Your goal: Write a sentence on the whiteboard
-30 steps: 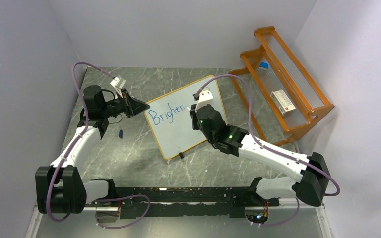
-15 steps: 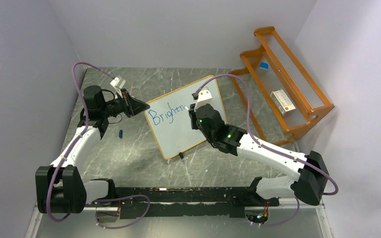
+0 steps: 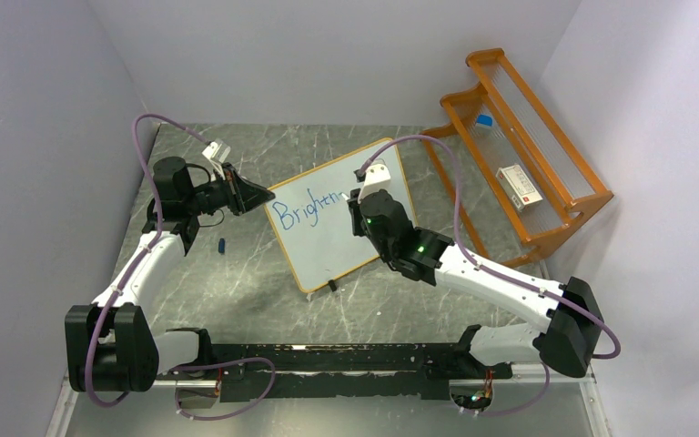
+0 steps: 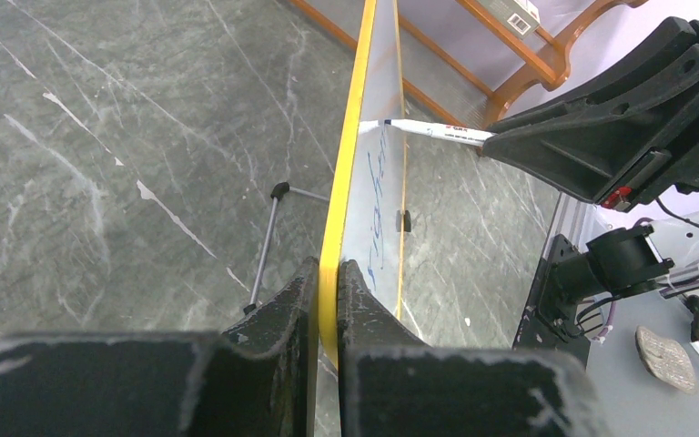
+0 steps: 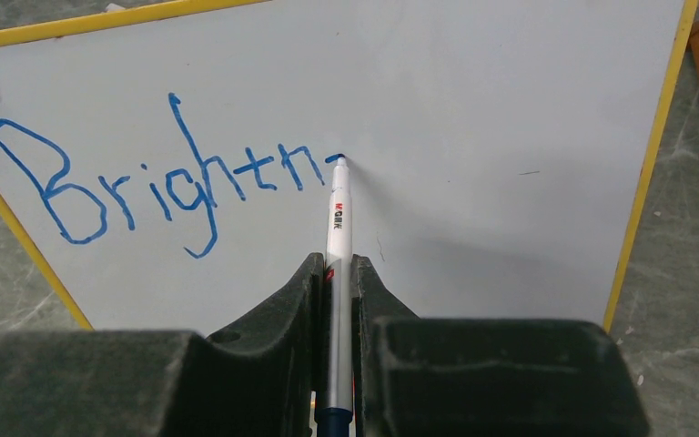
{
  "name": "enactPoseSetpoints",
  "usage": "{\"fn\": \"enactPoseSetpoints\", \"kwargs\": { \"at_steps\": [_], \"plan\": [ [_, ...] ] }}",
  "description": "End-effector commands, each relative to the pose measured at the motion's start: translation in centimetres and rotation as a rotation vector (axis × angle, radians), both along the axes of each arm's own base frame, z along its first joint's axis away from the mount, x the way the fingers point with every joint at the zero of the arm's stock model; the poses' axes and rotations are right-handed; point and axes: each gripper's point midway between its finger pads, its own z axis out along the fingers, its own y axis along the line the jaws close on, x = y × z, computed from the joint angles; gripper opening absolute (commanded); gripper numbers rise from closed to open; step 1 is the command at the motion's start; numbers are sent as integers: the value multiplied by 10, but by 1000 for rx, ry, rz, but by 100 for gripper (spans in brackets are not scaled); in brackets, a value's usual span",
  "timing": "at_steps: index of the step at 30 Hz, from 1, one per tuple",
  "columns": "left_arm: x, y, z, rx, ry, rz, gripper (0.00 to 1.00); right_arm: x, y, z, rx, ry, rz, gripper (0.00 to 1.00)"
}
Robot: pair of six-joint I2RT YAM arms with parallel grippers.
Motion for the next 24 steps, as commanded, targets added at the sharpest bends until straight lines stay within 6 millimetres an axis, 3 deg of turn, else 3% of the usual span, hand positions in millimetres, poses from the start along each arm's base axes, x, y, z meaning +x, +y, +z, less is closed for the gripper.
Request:
{"fn": "enactPoseSetpoints", "kwargs": {
  "at_steps": [1,24],
  "plan": [
    [-8,-2,-41,53,129,2,5,8,-7,12,11,-33,-39,0],
    [-7,-2,-41,52,132,0,5,11,10,23,31,-59,22,0]
  ]
}}
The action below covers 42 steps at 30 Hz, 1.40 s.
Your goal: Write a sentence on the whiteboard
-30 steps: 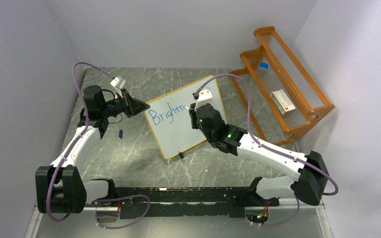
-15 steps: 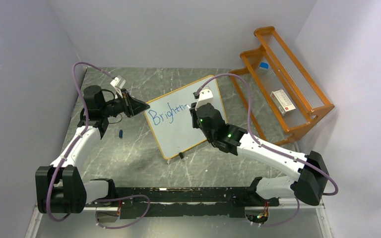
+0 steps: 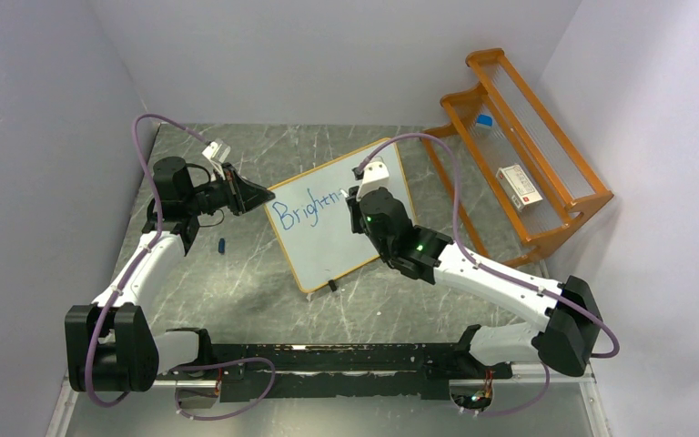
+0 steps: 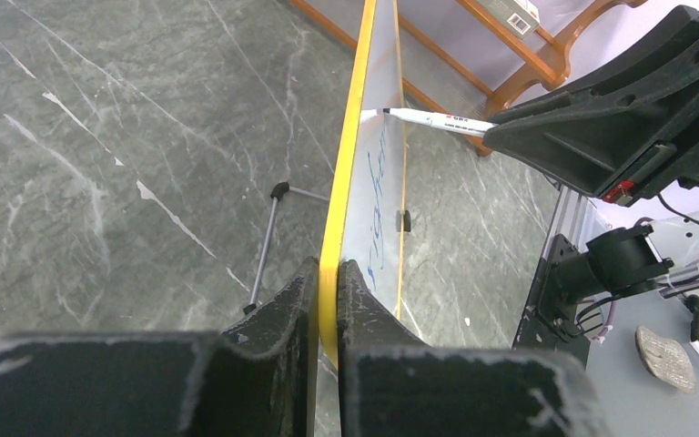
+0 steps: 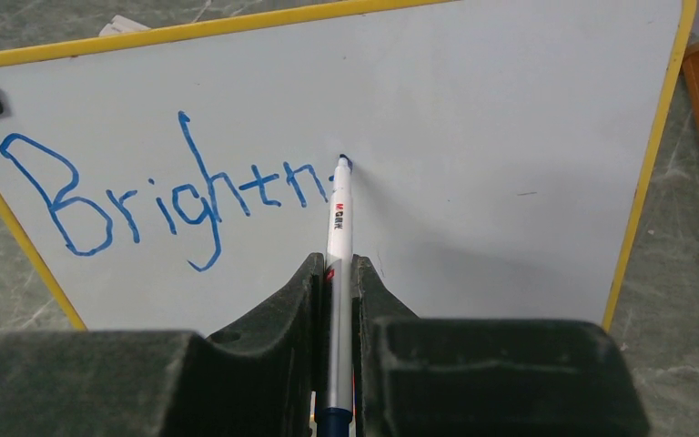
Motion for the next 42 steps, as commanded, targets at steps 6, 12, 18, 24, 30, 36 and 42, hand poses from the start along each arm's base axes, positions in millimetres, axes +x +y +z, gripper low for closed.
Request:
{"fn": "enactPoseSetpoints", "kwargs": {
  "at_steps": [6,12,18,24,30,36,42],
  "plan": [
    [-7,-2,-41,53,131,2,5,4,11,15,31,-19,39,0],
    [-7,-2,-42,54,134,4,5,-1,8,9,21,1,39,0],
    [-7,-2,-42,55,133,5,5,-6,2,0,11,23,30,0],
    [-7,-2,-42,56,133,7,5,-11,-2,-9,2,43,29,0],
    [-7,-2,-42,57,132,6,5,-13,-7,-13,-11,51,18,0],
    [-7,-2,-42,57,134,6,5,-10,-14,-15,-30,45,-16,0],
    [-7,-2,-42,56,133,4,5,-7,-18,-12,-24,26,-43,0]
  ]
}}
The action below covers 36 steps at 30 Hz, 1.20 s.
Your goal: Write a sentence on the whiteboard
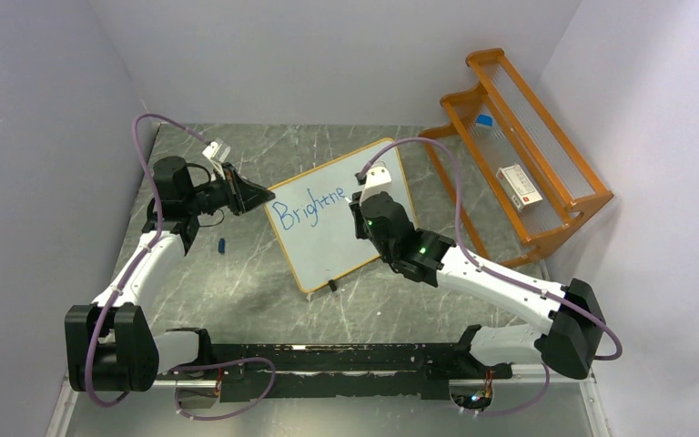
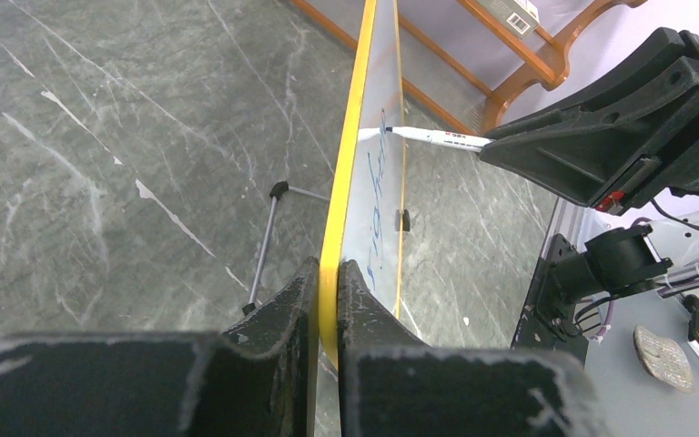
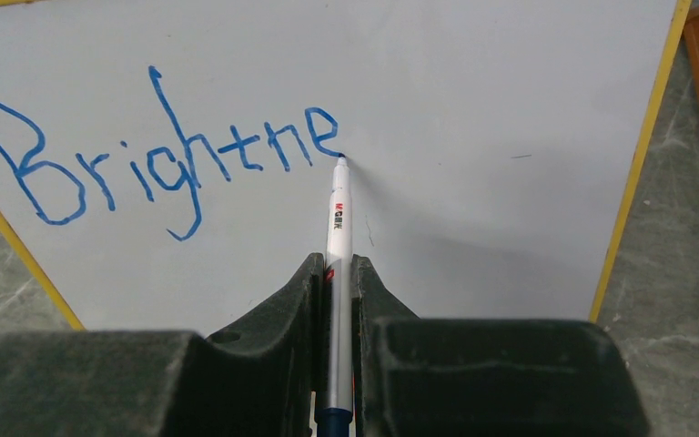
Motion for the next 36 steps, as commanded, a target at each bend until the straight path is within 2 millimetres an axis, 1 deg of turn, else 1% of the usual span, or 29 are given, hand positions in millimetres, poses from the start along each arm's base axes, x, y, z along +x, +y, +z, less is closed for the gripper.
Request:
{"fn": "enactPoseSetpoints", "kwargs": {
  "at_steps": [1,6,10,17,24,36],
  "plan": [
    [-8,-2,-42,55,128,3,5,2,-10,2,1,-18,-42,0],
    [-7,-2,-42,57,127,6,5,1,-5,10,25,-34,-15,0],
    [-7,-2,-42,56,128,6,5,0,-7,17,37,-43,-8,0],
    [-7,-2,-41,55,128,3,5,7,-11,27,49,-63,-28,0],
    [-7,-2,-42,55,127,3,5,14,-10,28,57,-74,-41,0],
    [-7,-2,-42,57,125,2,5,20,-8,26,53,-76,-51,0]
  ]
}}
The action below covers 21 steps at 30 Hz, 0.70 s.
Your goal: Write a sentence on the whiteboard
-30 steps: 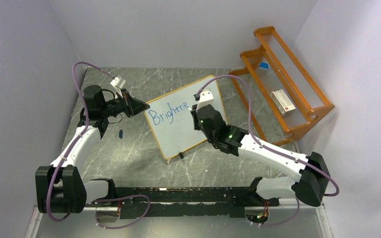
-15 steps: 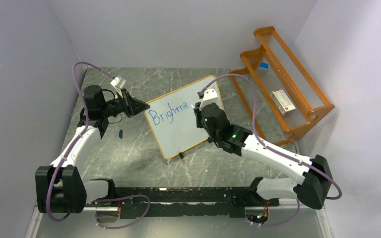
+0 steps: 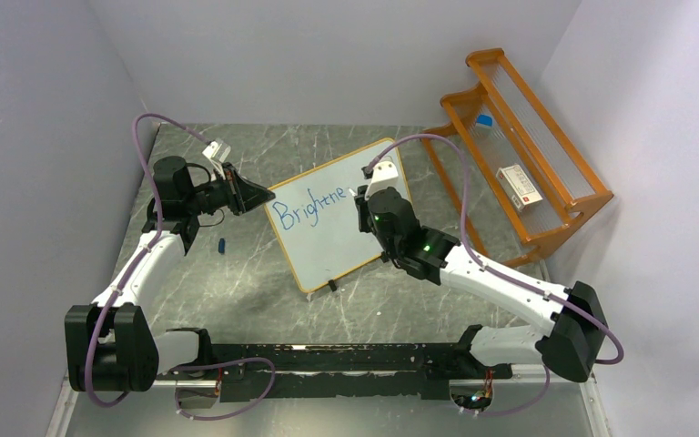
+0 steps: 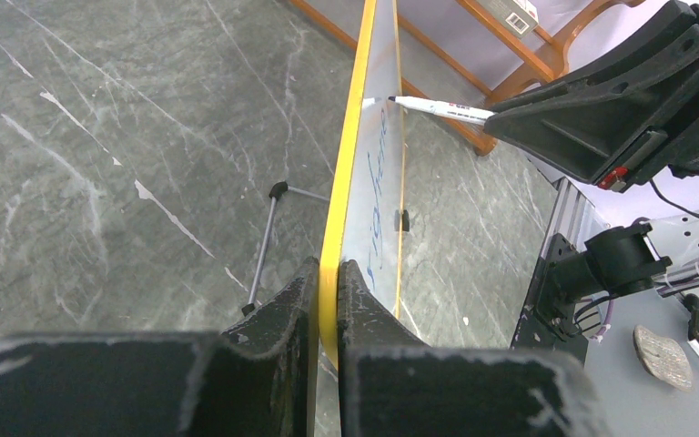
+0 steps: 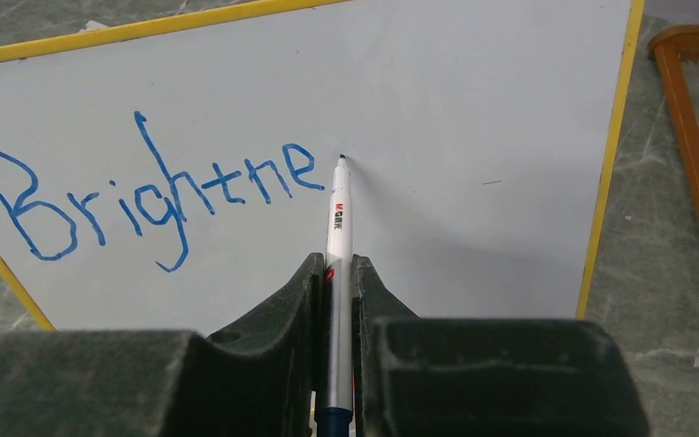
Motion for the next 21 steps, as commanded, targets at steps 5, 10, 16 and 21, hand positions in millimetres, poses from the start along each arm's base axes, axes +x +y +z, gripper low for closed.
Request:
{"fn": "enactPoseSetpoints", "kwargs": {
  "at_steps": [5,10,16,21],
  "plan": [
    [-7,-2,-43,57,129,4,5,11,4,12,27,-35,-16,0],
    [-7,-1,-42,58,128,5,5,11,7,18,41,-47,-8,0],
    [-7,-1,-42,57,128,5,5,11,11,21,48,-48,9,0],
    [-7,-1,-42,57,129,5,5,9,13,21,47,-43,28,0]
  ]
}}
